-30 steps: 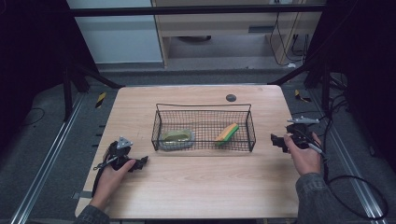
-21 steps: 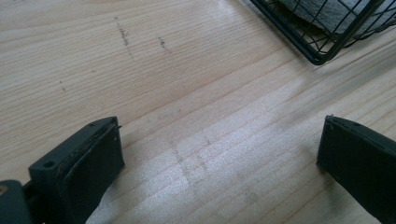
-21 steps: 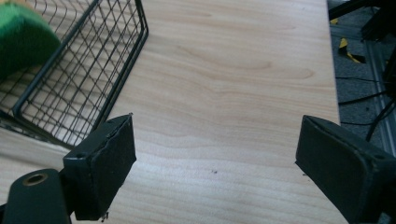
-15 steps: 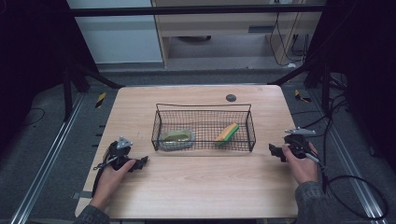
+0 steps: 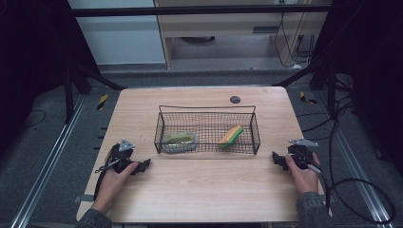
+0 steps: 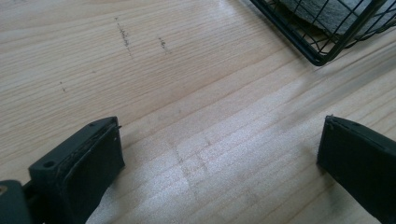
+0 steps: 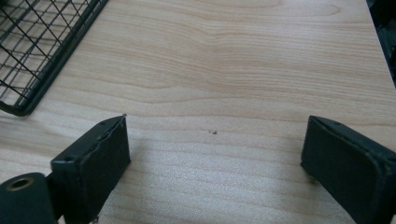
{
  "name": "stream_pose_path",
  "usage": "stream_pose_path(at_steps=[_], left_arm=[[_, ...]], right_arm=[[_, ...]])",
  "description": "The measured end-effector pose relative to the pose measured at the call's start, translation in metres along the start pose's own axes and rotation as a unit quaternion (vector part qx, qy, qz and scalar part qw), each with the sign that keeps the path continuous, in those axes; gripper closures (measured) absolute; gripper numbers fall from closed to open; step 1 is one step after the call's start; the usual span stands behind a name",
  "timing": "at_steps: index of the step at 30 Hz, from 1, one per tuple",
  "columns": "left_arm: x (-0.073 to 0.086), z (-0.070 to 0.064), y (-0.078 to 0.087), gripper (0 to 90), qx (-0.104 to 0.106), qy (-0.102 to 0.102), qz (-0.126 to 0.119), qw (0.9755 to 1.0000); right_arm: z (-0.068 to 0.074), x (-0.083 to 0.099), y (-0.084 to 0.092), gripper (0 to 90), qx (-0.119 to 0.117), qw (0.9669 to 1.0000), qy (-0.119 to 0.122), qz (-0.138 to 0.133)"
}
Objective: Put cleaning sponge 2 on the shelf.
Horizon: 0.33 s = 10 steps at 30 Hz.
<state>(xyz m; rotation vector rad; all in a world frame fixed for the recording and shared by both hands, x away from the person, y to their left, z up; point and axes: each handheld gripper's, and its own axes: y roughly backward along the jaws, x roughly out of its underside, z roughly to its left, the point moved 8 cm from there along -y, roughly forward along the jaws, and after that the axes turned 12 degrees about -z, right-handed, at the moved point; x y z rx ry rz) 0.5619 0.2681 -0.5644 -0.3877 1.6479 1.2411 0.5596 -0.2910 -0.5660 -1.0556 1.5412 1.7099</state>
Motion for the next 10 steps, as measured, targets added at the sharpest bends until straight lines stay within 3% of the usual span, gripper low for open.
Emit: stream_pose_path(at_steps=[3,10], left_arm=[[-0.0002,0.0003,-0.0003,0.0,0.000,0.000,0.001,1.0000],[-0.0004,0.0001,-0.0007,0.0,0.000,0.001,0.000,1.0000]], right_arm=[[0.0012,0.0004,-0.0007,5.3,-0.003,0.9999,0.009,0.003],[0.0018,0.0008,-0.0013,3.0,-0.002,1.0000,0.005,0.006]])
